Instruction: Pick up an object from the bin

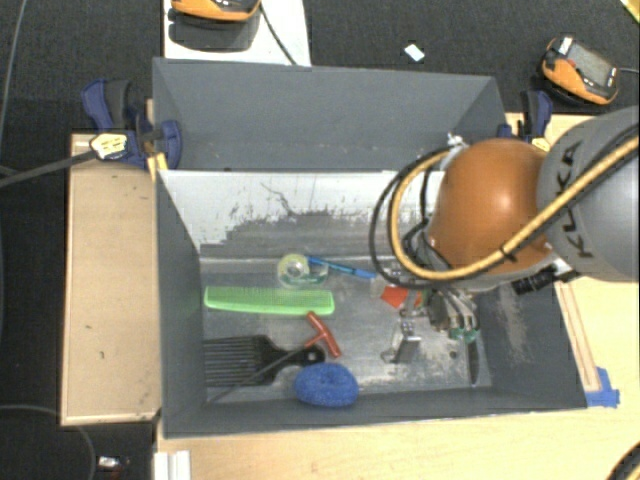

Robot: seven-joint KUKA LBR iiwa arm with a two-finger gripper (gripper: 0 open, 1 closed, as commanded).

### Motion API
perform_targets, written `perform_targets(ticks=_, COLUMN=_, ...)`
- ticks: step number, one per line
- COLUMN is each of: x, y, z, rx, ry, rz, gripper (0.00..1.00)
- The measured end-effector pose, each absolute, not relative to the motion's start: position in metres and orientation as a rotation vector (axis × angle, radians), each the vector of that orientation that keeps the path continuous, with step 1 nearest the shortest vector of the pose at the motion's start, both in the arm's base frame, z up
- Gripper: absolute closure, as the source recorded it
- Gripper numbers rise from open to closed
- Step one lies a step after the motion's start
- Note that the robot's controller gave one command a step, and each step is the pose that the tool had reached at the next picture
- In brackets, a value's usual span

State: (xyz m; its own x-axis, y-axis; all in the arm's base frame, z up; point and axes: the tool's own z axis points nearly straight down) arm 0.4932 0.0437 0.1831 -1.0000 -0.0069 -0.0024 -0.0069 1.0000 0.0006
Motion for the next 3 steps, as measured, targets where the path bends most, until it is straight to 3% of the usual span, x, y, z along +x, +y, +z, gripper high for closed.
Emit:
perform_targets(ticks=1, x=0.491, y=0.097, z=0.098, rx=-0.079, ry=3.132, rz=0.003, gripper=0.00)
perform_targets(ticks=2, x=0.492, y=0.112, z=0.090, rx=-0.113, ry=3.125, rz=0.001, gripper=0.00)
perform_targets(ticks=3, x=0.480, y=0.166, z=0.101, rx=-0.054, ry=3.123, rz=0.009, gripper=0.00)
